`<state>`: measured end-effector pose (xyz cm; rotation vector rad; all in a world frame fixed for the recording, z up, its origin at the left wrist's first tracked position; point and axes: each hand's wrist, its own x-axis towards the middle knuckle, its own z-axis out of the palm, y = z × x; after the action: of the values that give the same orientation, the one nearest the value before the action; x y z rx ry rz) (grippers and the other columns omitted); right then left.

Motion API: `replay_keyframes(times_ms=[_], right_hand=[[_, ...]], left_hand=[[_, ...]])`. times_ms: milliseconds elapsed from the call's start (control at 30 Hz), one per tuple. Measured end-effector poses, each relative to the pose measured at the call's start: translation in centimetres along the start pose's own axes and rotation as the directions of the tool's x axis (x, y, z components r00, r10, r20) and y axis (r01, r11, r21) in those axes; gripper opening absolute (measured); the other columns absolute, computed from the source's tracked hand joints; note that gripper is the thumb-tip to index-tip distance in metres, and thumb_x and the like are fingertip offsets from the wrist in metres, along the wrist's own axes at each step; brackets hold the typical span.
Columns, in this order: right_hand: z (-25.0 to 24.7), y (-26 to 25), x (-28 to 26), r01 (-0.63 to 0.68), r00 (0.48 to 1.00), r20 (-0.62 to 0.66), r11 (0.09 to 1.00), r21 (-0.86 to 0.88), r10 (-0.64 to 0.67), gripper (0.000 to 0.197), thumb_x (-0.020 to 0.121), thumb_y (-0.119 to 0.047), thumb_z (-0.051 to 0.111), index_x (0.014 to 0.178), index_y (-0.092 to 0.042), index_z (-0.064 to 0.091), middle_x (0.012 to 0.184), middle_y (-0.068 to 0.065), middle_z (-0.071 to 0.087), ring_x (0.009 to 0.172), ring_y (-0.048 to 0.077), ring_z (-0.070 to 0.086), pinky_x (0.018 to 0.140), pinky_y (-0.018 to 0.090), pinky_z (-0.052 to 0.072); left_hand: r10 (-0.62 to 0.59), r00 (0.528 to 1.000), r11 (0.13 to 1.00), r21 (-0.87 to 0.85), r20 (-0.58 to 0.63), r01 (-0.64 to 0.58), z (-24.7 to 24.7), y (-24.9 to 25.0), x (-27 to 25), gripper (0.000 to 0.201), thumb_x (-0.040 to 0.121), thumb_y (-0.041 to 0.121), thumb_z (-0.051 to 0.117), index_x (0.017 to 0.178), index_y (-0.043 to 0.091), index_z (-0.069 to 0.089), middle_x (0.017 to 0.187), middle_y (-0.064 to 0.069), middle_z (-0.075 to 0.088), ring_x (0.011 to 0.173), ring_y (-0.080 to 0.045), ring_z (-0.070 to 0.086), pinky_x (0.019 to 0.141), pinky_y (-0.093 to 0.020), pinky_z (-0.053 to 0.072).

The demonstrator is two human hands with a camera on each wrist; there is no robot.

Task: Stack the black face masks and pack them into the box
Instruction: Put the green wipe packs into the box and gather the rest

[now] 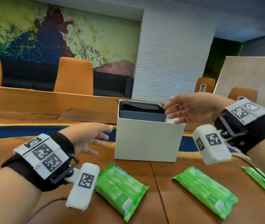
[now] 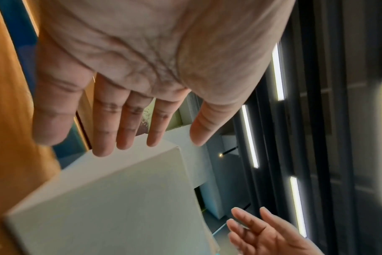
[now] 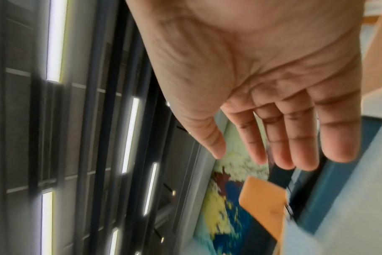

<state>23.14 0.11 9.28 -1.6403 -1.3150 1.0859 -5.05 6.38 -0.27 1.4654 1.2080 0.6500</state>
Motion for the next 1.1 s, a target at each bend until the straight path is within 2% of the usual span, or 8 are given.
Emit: replay_keyframes(times_ms=[167, 300, 400, 500, 633, 833, 1000, 1100], right_hand=[[5.4, 6.4, -1.3, -0.24, 0.937, 0.245, 0.969, -0.062, 0.248, 0.031, 0.093, -0.035, 0.052, 0.106, -0.007, 0.056, 0.09, 0.012, 0.064, 0.077, 0.02, 0.064, 0.066, 0.03, 0.055], [8.3, 10.1, -1.9, -0.37, 0.864, 0.284, 0.906, -0.206, 0.417, 0.032, 0.097, -0.036, 0.048, 0.103, -0.005, 0.053, 0.081, 0.013, 0.066, 0.067, 0.019, 0.066, 0.057, 0.025, 0.054], [9.4, 11.1, -2.1, -0.414, 0.839, 0.283, 0.883, -0.221, 0.464, 0.033, 0.097, -0.035, 0.05, 0.107, -0.004, 0.051, 0.082, 0.016, 0.068, 0.068, 0.021, 0.068, 0.059, 0.026, 0.057], [10.2, 11.3, -1.8, -0.422, 0.844, 0.289, 0.892, -0.162, 0.452, 0.033, 0.096, -0.034, 0.052, 0.107, -0.003, 0.05, 0.082, 0.018, 0.068, 0.067, 0.022, 0.069, 0.059, 0.026, 0.058], [11.4, 11.2, -1.3, -0.42, 0.853, 0.292, 0.901, -0.106, 0.432, 0.026, 0.095, -0.025, 0.056, 0.102, -0.001, 0.053, 0.078, 0.018, 0.067, 0.065, 0.021, 0.07, 0.057, 0.026, 0.058], [12.3, 11.4, -0.9, -0.4, 0.885, 0.238, 0.915, -0.053, 0.4, 0.027, 0.093, -0.014, 0.059, 0.112, 0.004, 0.054, 0.084, 0.016, 0.06, 0.062, 0.019, 0.067, 0.057, 0.026, 0.058], [12.6, 11.7, -1.1, -0.364, 0.9, 0.274, 0.93, 0.045, 0.339, 0.037, 0.092, -0.011, 0.059, 0.126, 0.002, 0.05, 0.103, 0.016, 0.063, 0.085, 0.024, 0.067, 0.075, 0.033, 0.059], [12.5, 10.8, -1.4, -0.276, 0.937, 0.274, 0.941, 0.198, 0.217, 0.027, 0.093, -0.008, 0.057, 0.118, 0.001, 0.053, 0.118, 0.019, 0.062, 0.094, 0.025, 0.066, 0.077, 0.034, 0.058]], left_hand=[[-0.125, 0.99, 0.972, 0.19, -0.071, 0.136, -0.4, -1.6, -2.1, 0.03, 0.092, 0.036, 0.057, 0.115, 0.017, 0.054, 0.111, -0.007, 0.058, 0.096, -0.023, 0.059, 0.072, -0.04, 0.052], [-0.209, 0.976, 0.93, 0.297, -0.059, 0.217, 0.4, -2.5, -3.1, 0.022, 0.094, 0.036, 0.054, 0.105, 0.017, 0.055, 0.11, -0.01, 0.056, 0.096, -0.024, 0.057, 0.072, -0.039, 0.051], [-0.25, 0.968, 0.903, 0.354, -0.03, 0.244, 1.5, -3.0, -3.0, 0.029, 0.095, 0.036, 0.052, 0.112, 0.014, 0.056, 0.106, -0.009, 0.055, 0.092, -0.023, 0.055, 0.072, -0.036, 0.051], [-0.272, 0.962, 0.883, 0.394, -0.015, 0.256, 2.7, -3.1, -2.9, 0.031, 0.096, 0.036, 0.049, 0.116, 0.012, 0.055, 0.102, -0.009, 0.053, 0.085, -0.021, 0.052, 0.074, -0.035, 0.051], [-0.281, 0.959, 0.877, 0.4, -0.026, 0.267, 3.5, -3.1, -2.3, 0.034, 0.096, 0.036, 0.051, 0.117, 0.01, 0.056, 0.096, -0.01, 0.051, 0.082, -0.021, 0.048, 0.089, -0.037, 0.046], [-0.333, 0.942, 0.874, 0.363, -0.038, 0.324, 3.7, -3.7, -1.7, 0.028, 0.093, 0.036, 0.057, 0.087, 0.01, 0.049, 0.09, -0.011, 0.051, 0.072, -0.021, 0.05, 0.071, -0.03, 0.046], [-0.347, 0.936, 0.923, 0.2, 0.057, 0.33, 3.0, -4.0, -1.9, 0.034, 0.089, 0.037, 0.062, 0.111, 0.012, 0.056, 0.101, -0.007, 0.067, 0.076, -0.015, 0.061, 0.042, -0.02, 0.044], [-0.249, 0.967, 0.964, 0.111, 0.052, 0.242, 2.4, -3.0, -2.3, 0.024, 0.093, 0.032, 0.059, 0.105, 0.012, 0.056, 0.091, -0.006, 0.069, 0.069, -0.014, 0.061, 0.036, -0.015, 0.041]])
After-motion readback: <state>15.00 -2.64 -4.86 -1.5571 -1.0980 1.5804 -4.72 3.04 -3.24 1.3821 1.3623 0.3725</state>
